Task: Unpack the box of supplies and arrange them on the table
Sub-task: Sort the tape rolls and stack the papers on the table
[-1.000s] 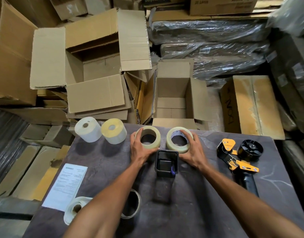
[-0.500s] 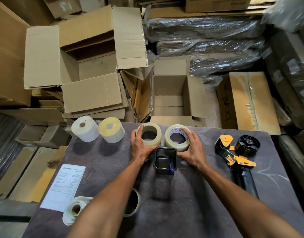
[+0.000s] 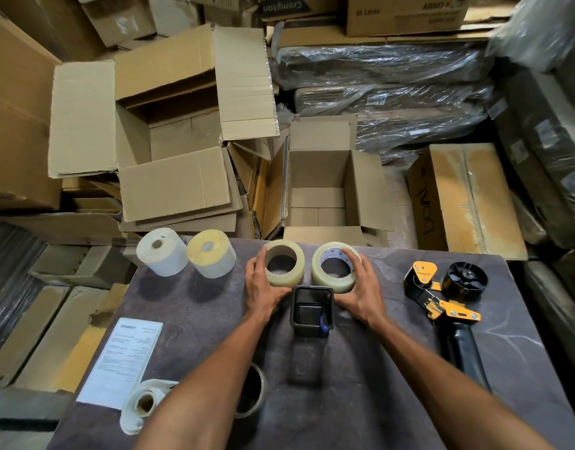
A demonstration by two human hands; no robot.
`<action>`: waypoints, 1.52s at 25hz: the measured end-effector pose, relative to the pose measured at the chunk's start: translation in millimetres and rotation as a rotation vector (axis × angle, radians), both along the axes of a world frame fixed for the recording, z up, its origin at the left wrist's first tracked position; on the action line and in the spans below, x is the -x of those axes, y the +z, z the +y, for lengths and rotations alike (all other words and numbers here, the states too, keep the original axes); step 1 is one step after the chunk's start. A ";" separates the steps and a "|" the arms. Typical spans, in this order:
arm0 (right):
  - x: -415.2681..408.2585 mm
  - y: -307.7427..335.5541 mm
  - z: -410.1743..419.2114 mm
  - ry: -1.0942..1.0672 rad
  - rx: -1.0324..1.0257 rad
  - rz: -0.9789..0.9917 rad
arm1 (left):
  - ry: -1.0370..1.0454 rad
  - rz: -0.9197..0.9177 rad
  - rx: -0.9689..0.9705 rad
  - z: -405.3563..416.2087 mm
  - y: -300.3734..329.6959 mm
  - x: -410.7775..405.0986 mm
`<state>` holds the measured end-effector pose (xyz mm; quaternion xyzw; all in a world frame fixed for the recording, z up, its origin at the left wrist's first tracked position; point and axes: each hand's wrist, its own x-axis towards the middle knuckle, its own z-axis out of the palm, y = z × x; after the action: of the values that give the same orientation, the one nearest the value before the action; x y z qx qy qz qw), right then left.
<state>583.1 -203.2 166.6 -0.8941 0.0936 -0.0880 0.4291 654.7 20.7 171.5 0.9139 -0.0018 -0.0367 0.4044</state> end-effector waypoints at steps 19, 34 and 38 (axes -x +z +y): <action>29.7 -14.2 -4.1 -0.125 -0.059 0.174 | 0.006 0.165 0.024 36.0 13.1 27.4; 157.9 -6.2 69.0 -0.333 -0.052 0.253 | 0.084 0.122 0.545 49.2 64.5 162.2; 188.1 1.3 93.3 -0.356 -0.062 0.260 | -0.113 0.095 0.526 59.3 63.9 198.1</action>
<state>394.9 -109.9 167.9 -0.8538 0.3071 -0.0433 0.4182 456.5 80.0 235.4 0.7733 -0.0433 -0.1003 0.6246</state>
